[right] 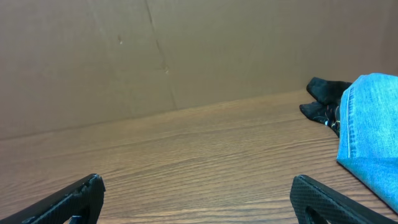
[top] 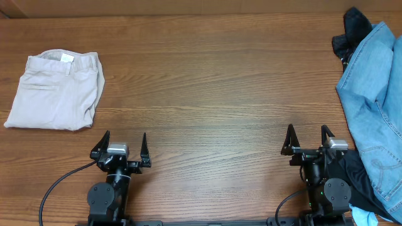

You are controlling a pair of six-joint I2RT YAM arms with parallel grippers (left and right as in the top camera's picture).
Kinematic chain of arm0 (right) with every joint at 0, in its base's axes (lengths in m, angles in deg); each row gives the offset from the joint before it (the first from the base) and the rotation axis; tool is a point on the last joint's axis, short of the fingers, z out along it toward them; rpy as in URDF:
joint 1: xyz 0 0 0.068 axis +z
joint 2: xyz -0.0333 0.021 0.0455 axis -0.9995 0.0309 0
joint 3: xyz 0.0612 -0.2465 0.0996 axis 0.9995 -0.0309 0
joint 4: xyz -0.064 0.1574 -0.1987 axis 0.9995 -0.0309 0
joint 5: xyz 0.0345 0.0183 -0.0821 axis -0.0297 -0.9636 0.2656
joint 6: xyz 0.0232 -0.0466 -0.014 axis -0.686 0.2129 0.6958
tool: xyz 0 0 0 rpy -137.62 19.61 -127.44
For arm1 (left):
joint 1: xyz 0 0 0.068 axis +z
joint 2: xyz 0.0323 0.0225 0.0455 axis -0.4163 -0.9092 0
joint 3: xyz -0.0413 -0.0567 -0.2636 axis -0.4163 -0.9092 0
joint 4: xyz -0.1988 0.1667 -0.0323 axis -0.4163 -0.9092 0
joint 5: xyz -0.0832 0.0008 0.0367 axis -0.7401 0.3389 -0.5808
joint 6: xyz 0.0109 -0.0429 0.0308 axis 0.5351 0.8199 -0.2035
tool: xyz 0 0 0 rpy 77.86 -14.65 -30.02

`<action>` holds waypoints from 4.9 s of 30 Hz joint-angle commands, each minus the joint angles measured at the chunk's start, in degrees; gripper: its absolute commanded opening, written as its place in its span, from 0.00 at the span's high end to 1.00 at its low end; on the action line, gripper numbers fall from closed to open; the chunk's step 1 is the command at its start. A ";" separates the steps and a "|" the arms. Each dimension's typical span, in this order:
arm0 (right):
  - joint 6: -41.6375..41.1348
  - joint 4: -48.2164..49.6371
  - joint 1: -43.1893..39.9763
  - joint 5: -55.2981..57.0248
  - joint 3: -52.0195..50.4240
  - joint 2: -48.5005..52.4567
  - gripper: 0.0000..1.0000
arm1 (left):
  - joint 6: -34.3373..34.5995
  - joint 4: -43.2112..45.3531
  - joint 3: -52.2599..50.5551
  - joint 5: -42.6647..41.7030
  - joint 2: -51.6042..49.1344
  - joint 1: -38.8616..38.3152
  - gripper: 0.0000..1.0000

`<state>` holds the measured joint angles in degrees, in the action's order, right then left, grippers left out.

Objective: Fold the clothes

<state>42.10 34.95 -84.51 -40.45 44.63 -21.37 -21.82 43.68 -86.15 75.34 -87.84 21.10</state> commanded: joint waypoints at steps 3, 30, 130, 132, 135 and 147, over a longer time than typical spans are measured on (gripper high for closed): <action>0.22 0.28 -0.33 0.00 -0.61 -0.63 0.00 | -1.11 0.00 -0.20 0.59 0.59 0.04 0.00; 0.22 0.28 -0.33 0.00 -0.61 -0.63 0.00 | -1.11 0.02 -0.20 0.61 0.59 0.04 0.00; -3.23 -17.09 -0.33 0.00 27.26 26.86 0.00 | 8.15 -26.16 34.12 -1.14 -27.32 0.11 0.00; -3.23 -20.46 -0.35 0.00 31.76 32.48 0.00 | 8.15 -28.89 37.51 -1.99 -31.10 0.11 0.00; -3.21 -25.55 -0.39 -0.04 38.18 41.05 0.00 | 8.15 -32.76 42.36 -3.41 -36.15 0.11 0.00; -8.02 -36.11 -4.31 3.72 50.49 62.40 0.00 | 8.17 -36.48 47.41 -8.44 -41.62 0.11 0.00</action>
<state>38.34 -0.54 -85.86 -40.17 93.02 40.38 -14.21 7.22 -40.38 69.26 -129.50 21.10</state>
